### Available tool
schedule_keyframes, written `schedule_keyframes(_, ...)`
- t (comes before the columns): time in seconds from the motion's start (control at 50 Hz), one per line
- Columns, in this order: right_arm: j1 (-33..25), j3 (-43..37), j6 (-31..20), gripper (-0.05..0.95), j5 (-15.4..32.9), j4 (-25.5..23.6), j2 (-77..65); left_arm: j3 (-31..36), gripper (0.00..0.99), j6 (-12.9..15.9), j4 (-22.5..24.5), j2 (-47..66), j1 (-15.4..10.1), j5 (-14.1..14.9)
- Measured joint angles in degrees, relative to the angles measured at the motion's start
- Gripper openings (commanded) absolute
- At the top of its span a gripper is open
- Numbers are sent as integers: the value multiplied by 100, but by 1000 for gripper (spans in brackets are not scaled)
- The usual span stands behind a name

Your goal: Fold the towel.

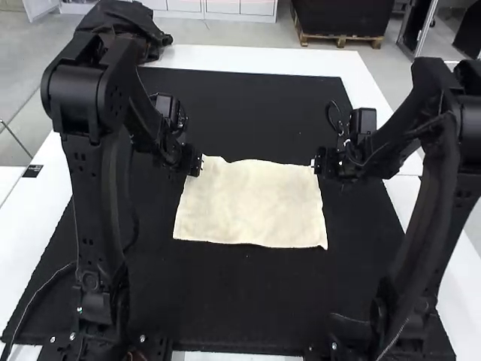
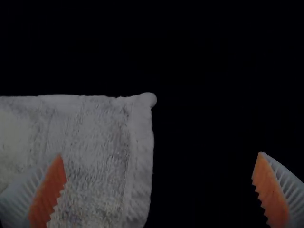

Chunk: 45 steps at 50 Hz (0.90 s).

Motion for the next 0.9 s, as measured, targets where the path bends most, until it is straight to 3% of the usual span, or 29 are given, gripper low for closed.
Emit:
schedule_keyframes(0.44,20,59,28,908,2,363,428,11,961,0,59,184,-35,-2)
schedule_keyframes(0.9,492,153,9,908,79,483,848,11,959,0,39,184,-35,-2)
